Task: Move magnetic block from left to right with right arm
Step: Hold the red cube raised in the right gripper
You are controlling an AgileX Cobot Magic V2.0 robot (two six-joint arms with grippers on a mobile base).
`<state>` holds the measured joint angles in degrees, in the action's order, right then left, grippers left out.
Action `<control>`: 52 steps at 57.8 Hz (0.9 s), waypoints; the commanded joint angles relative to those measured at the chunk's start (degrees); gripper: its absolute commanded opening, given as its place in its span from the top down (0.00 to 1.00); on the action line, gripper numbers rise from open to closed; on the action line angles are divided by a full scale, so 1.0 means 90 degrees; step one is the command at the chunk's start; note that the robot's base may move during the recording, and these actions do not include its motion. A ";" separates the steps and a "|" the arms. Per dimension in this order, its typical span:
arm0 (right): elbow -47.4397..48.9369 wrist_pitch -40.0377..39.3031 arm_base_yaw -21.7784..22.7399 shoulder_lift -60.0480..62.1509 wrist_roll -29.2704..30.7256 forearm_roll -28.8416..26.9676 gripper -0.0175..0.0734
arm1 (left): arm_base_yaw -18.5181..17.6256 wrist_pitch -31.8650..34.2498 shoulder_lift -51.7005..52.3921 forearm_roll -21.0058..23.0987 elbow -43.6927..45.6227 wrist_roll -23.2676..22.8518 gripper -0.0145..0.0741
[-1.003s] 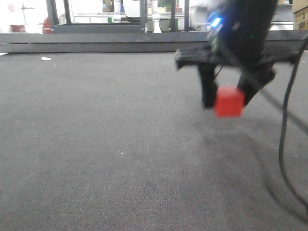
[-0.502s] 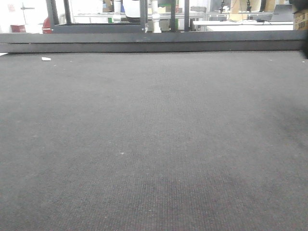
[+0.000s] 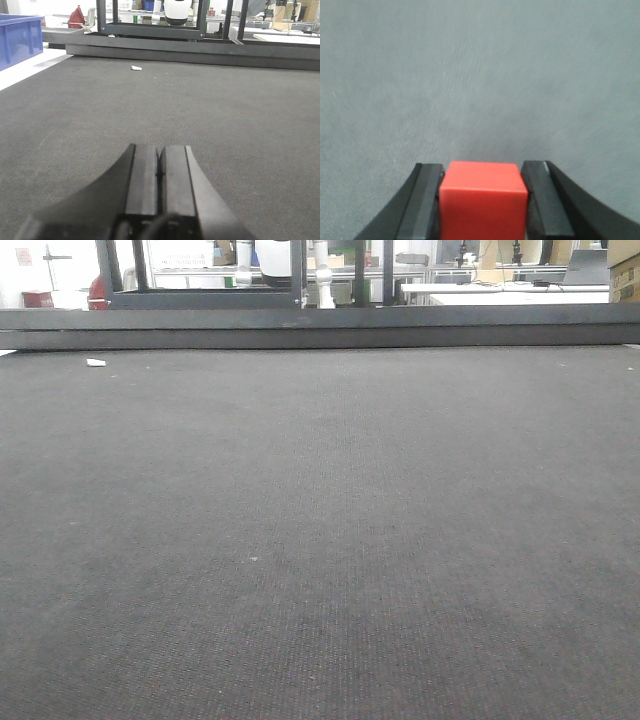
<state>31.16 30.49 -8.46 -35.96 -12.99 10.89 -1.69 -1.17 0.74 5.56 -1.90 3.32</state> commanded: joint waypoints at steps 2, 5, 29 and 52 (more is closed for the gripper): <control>0.0155 -0.0496 0.0035 0.0719 0.0077 0.0299 0.55 | -0.0037 0.0498 0.0079 0.0030 -0.0050 -0.0038 0.98; 0.0155 -0.0523 0.0035 0.1081 0.0077 0.0335 0.55 | -0.0037 0.0498 0.0079 0.0030 -0.0050 -0.0038 0.98; 0.0155 -0.0939 0.0035 0.2974 0.0077 0.0408 0.55 | -0.0037 0.0498 0.0079 0.0030 -0.0050 -0.0038 0.98; 0.0155 -0.1083 0.0035 0.2992 0.0077 0.0408 0.55 | -0.0037 0.0498 0.0079 0.0030 -0.0050 -0.0038 0.98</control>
<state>31.00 26.50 -8.46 -8.37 -12.88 13.23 -1.69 -1.17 0.74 5.56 -1.90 3.32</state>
